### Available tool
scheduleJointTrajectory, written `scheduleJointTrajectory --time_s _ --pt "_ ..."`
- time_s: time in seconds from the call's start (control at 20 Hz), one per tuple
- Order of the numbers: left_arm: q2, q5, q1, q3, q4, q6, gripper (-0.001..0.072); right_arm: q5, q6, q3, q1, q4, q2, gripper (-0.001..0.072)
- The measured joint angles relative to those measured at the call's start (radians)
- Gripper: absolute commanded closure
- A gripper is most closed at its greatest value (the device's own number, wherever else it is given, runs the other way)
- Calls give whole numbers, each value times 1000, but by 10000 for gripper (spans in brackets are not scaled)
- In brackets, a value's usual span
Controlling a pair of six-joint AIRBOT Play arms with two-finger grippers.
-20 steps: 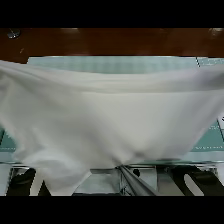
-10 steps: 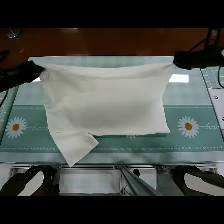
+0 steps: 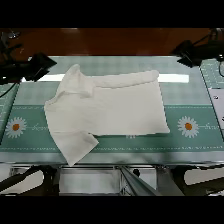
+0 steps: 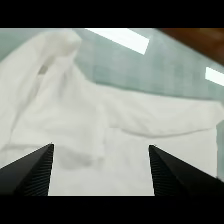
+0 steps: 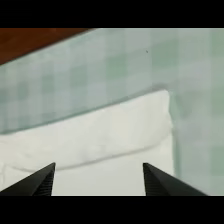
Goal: Fold the shirts.
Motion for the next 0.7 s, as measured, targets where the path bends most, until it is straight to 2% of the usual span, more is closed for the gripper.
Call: scheduleJointTrajectory --time_s 0.1,0.2,0.3,0.5,0.7 --pt "6 -154 86 -9 54 3 9 180 -7 -29 -85 -125 7 90" --pt "46 -277 172 -92 138 -8 9 240 12 -144 -167 -182 65 90" --pt "103 -317 247 -230 195 -19 9 200 3 -320 -219 -167 165 90" --pt "199 -350 375 -525 214 11 9 42 -92 -691 -262 -68 397 90" --pt "233 -322 433 -698 194 54 9 -43 -162 -908 -274 43 560 90"
